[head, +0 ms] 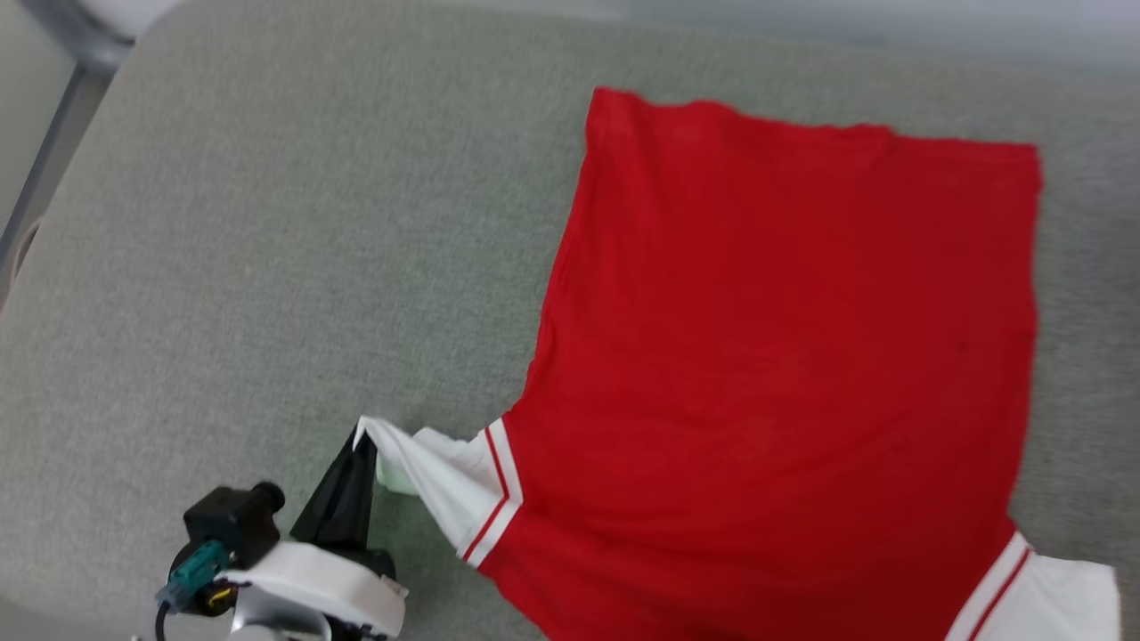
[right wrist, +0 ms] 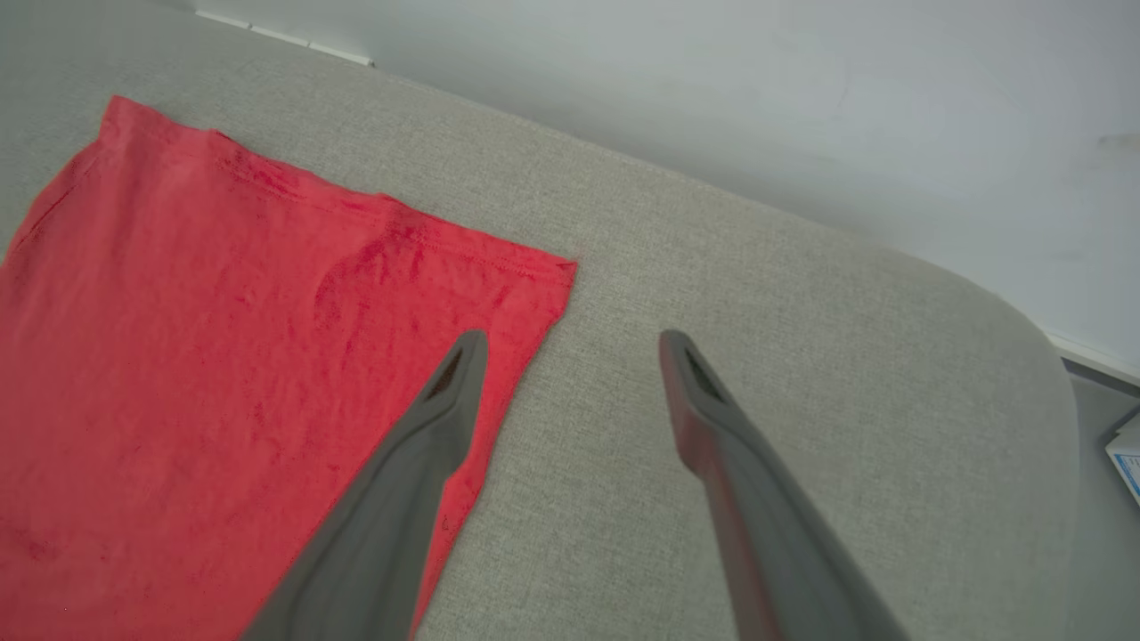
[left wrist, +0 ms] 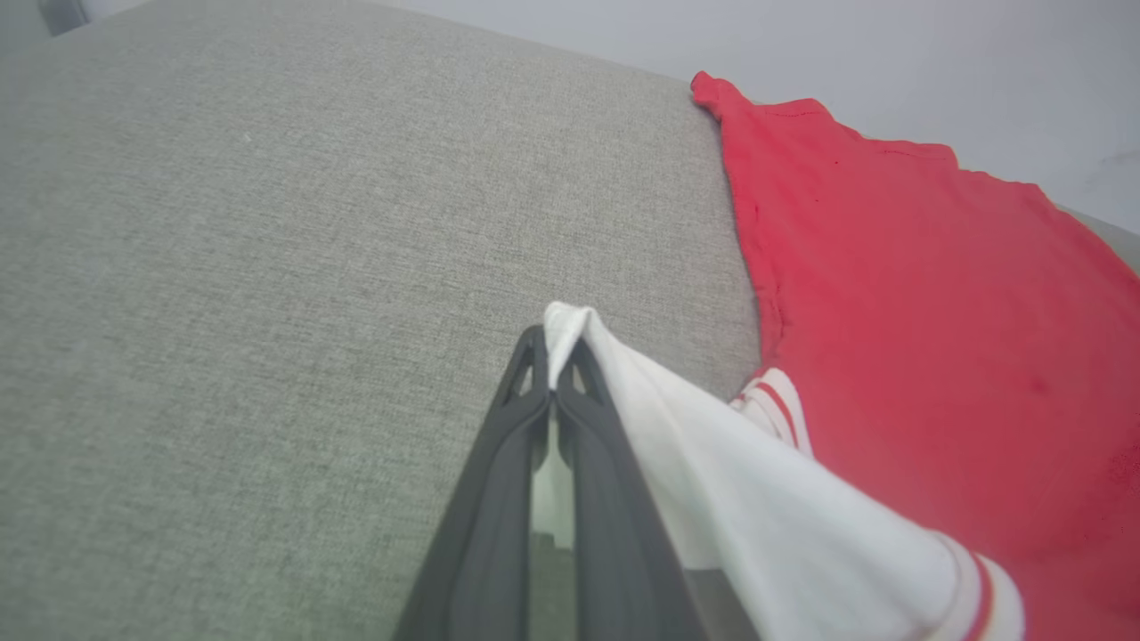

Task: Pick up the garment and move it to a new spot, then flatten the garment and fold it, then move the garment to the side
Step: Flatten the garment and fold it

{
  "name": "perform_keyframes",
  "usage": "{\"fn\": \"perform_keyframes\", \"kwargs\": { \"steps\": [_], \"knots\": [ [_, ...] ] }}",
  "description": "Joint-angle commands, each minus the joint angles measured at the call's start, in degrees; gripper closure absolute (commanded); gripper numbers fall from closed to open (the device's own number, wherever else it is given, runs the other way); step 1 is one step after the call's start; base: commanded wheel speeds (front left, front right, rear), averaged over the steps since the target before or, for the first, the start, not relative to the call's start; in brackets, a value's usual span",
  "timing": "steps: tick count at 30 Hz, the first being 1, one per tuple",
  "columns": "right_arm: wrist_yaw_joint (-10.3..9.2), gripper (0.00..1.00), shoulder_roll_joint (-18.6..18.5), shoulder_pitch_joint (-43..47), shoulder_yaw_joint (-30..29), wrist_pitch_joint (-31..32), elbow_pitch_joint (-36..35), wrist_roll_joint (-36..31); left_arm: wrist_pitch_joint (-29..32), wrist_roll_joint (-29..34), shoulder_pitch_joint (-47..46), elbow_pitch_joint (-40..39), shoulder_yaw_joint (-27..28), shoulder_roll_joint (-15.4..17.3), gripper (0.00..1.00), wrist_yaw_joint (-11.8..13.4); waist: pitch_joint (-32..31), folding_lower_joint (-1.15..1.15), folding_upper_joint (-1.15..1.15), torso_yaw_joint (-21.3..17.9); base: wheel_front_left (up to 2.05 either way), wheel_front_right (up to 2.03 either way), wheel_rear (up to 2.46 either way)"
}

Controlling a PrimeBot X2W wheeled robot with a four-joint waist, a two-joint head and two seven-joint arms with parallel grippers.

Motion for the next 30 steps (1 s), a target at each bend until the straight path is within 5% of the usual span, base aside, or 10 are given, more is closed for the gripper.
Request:
{"fn": "perform_keyframes", "kwargs": {
  "steps": [1, 7, 13, 23, 25, 26, 30],
  "knots": [
    [-0.04, 0.0, -0.2, -3.1, 0.2, 3.8, 1.3, -0.4, -0.2, 0.9, -1.6, -0.4, 0.7, -1.1, 1.0, -0.4, 5.1, -0.01, 0.0, 3.6, 0.0, 0.0, 0.0],
    [-0.04, 0.0, 0.2, -9.3, 1.1, 13.1, 4.4, -3.5, -0.2, 3.8, -4.0, -1.0, 1.9, -4.3, 1.0, -2.3, 10.8, -0.01, 0.0, 6.0, 0.0, 0.0, 0.0],
    [-0.04, 0.0, 0.3, -11.4, 0.7, 15.9, 6.7, -7.8, -0.1, 6.1, -5.8, -1.4, 3.3, -6.8, 1.0, -4.3, 15.4, -0.01, 0.0, 7.7, 0.0, 0.0, 0.0],
    [-0.04, 0.0, -0.2, -4.5, 0.9, 20.2, 9.1, -9.1, 0.0, 8.9, -6.6, -0.9, 5.4, -9.2, 1.0, -6.5, 18.1, -0.01, 0.0, 8.1, 0.0, 0.0, 0.0],
    [-0.04, 0.85, -0.6, -4.4, 0.5, 19.6, 8.7, -9.7, 0.0, 9.3, -6.7, -0.7, 5.7, -9.4, 1.0, -6.9, 18.3, -0.01, 0.0, 8.1, 0.0, 0.0, 0.0],
    [-0.05, 1.0, -0.6, -4.6, 0.2, 19.1, 8.4, -9.9, 0.0, 9.5, -6.7, -0.6, 5.9, -9.5, 1.0, -7.0, 18.3, -0.01, 0.0, 8.0, 0.0, 0.0, 0.0],
    [-0.05, 1.0, -0.8, -6.1, 0.3, 16.9, 7.2, -10.7, 0.0, 10.2, -6.4, 0.0, 6.5, -9.9, 1.0, -7.3, 17.8, -0.01, 0.0, 7.6, 0.0, 0.0, 0.0]
  ]
}}
